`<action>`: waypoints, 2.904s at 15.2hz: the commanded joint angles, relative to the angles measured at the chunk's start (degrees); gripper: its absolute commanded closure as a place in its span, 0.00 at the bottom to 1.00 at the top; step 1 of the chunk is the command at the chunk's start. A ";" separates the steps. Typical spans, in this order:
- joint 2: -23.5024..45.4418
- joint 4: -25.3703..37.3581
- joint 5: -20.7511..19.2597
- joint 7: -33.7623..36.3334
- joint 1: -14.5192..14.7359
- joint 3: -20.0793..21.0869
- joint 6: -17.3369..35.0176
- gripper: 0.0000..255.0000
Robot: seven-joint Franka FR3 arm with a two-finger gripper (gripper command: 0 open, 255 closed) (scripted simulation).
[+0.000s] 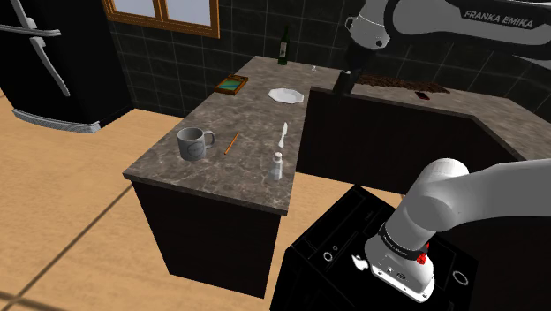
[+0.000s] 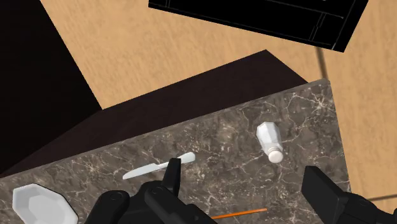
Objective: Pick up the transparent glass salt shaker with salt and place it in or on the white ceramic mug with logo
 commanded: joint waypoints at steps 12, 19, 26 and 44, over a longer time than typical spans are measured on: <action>8.44 -13.51 3.92 4.91 2.43 3.62 23.03 0.00; 20.24 -16.97 5.68 8.03 3.68 6.60 39.16 0.00; 29.20 -17.49 5.38 9.97 3.59 8.36 49.06 0.00; 33.09 -17.93 4.40 10.68 2.98 8.83 53.35 1.00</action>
